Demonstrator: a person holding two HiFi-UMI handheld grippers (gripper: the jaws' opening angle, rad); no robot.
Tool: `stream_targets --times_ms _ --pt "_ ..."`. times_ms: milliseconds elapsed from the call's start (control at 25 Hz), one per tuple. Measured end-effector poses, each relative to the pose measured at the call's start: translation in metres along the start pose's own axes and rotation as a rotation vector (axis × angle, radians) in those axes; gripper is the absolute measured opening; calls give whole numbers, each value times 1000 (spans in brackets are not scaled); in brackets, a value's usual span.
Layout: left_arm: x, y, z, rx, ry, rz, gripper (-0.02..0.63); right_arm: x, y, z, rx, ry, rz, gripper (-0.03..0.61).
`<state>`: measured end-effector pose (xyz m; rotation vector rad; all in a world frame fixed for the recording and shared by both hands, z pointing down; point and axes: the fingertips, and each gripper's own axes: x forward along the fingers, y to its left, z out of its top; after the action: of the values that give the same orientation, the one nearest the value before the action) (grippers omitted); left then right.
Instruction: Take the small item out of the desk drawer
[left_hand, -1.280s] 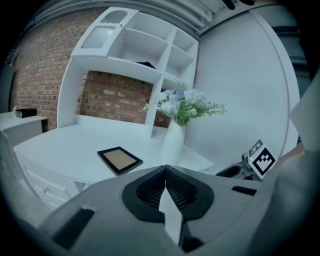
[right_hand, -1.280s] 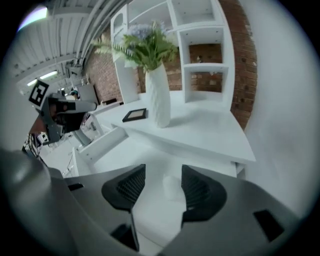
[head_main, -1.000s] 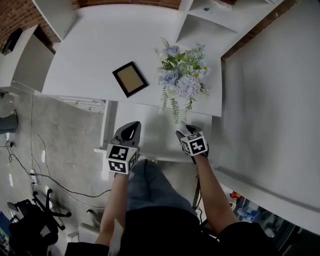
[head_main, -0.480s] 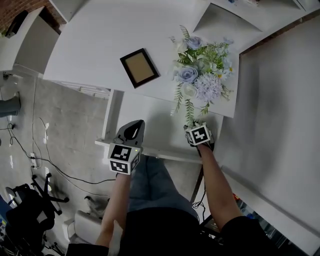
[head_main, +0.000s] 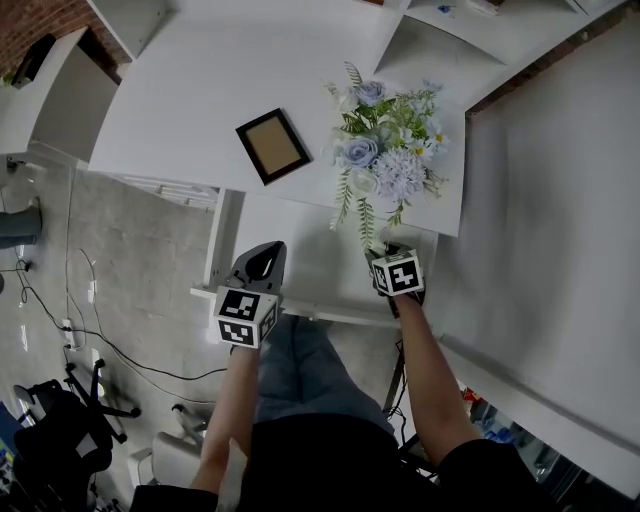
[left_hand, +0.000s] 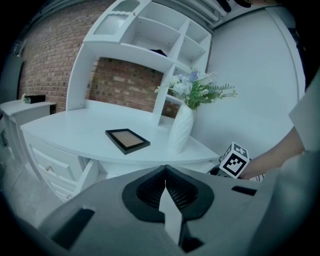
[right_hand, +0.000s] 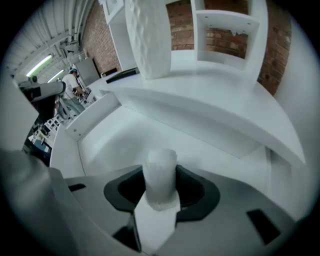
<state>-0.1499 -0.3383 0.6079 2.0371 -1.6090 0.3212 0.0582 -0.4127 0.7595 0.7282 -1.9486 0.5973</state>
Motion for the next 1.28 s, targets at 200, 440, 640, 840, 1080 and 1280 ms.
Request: stream_targets --times_ms 200,440,640,840,1080,1280 --pt "-9 -2 33 30 -50 4 9 -56 3 27 118 -198 -18 167" --pt "-9 3 97 103 -164 4 9 -133 -12 84 200 -508 -95 167" --pt "-16 -1 133 143 -221 2 9 -197 -20 109 262 -719 -149 167" --pt "-17 -8 158 181 -266 -3 9 -248 -29 125 289 -909 -197 167" --pt "-20 -13 179 210 -307 -8 9 -288 -30 138 266 -1041 -231 169" --pt "-23 -13 177 223 -298 -9 9 -299 -26 137 251 -1063 -266 167"
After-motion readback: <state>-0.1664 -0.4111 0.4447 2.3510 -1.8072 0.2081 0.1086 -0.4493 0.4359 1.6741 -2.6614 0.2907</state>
